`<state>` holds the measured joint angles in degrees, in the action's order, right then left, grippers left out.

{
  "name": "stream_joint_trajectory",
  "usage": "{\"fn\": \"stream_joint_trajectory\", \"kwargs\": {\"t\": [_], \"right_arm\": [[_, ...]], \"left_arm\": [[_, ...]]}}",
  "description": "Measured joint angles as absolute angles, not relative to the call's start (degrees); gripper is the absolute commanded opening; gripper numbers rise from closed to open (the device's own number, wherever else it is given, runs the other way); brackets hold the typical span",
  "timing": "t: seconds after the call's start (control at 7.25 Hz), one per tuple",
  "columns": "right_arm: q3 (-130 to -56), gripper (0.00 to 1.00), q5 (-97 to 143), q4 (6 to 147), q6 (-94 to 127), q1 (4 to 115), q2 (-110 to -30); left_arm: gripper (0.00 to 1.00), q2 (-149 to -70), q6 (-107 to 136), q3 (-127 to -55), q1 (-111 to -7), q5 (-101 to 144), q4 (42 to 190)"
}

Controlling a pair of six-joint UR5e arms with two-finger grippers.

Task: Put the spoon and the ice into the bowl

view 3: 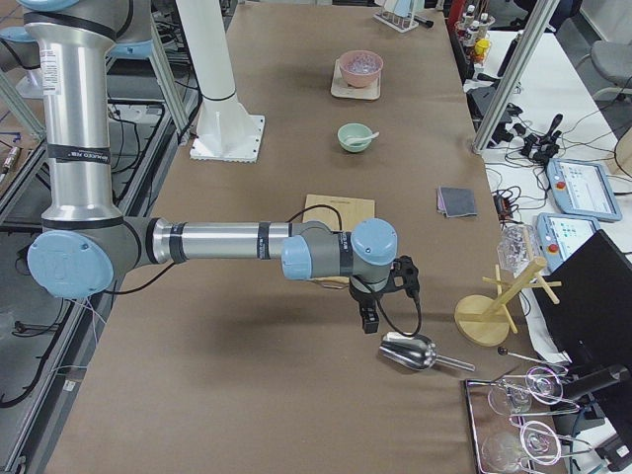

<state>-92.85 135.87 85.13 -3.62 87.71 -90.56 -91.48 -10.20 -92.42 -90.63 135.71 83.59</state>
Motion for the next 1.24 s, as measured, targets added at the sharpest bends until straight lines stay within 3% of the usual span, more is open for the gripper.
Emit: {"fn": "stream_joint_trajectory", "kwargs": {"t": [1.24], "right_arm": [[-94.9,1.0,136.7,84.8,-4.5,88.5,-94.3]], "left_arm": [[0.98,-89.8,-9.7,-93.5,-90.6,135.4,83.3]]}}
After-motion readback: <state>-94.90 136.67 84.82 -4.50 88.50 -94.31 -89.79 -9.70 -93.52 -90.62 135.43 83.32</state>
